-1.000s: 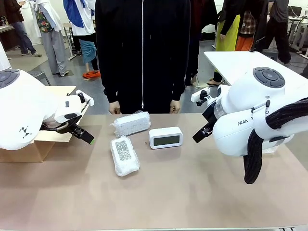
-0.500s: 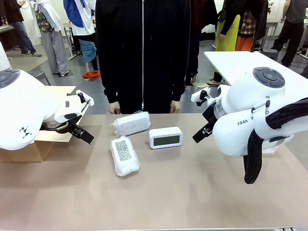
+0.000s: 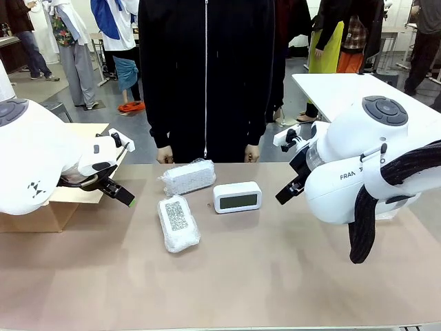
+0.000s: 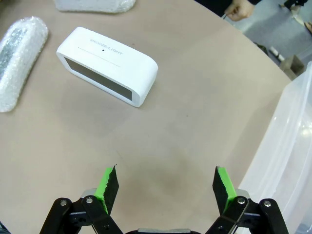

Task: Separate and place wrapped and unwrapped clocks.
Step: Pick up the Digital clock indicated by the person.

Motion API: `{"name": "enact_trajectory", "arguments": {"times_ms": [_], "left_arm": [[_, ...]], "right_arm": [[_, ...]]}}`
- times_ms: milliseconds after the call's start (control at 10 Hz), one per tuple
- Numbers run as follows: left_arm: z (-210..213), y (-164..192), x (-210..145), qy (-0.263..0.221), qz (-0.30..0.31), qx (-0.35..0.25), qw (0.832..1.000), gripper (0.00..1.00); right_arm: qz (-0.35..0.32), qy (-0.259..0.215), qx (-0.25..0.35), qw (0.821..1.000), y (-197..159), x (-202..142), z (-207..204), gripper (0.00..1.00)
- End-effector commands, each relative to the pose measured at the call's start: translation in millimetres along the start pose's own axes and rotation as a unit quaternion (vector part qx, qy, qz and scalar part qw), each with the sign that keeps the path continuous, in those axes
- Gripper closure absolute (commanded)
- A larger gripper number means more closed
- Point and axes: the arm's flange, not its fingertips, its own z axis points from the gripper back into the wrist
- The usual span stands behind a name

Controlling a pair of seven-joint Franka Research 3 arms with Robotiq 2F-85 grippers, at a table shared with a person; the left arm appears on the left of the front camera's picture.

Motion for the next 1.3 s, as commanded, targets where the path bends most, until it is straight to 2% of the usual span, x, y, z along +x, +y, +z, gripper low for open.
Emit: {"name": "enact_trajectory", "arguments": {"times_ms": [0, 300, 600, 1000, 1200], "left_arm": [[16, 3, -3, 0.003, -0.016, 0.002, 1.000, 0.00], [52, 7, 3, -0.011, -0.043, 0.003, 0.999, 0.00], [98, 22, 3, -0.036, -0.103, 0.006, 0.994, 0.00], [146, 65, -23, -0.074, -0.152, 0.016, 0.985, 0.00], [168, 86, -39, -0.085, -0.184, -0.006, 0.979, 0.00]], "right_arm": [[0.013, -0.004, 0.002, 1.000, 6, 7, 14, 0.00], [0.020, -0.009, -0.002, 1.000, 0, 15, 49, 0.00], [0.042, -0.031, 0.032, 0.998, -18, 18, 86, 0.00], [0.096, -0.072, 0.092, 0.988, -76, 6, 123, 0.00], [0.126, -0.080, 0.139, 0.979, -108, -6, 137, 0.00]]}}
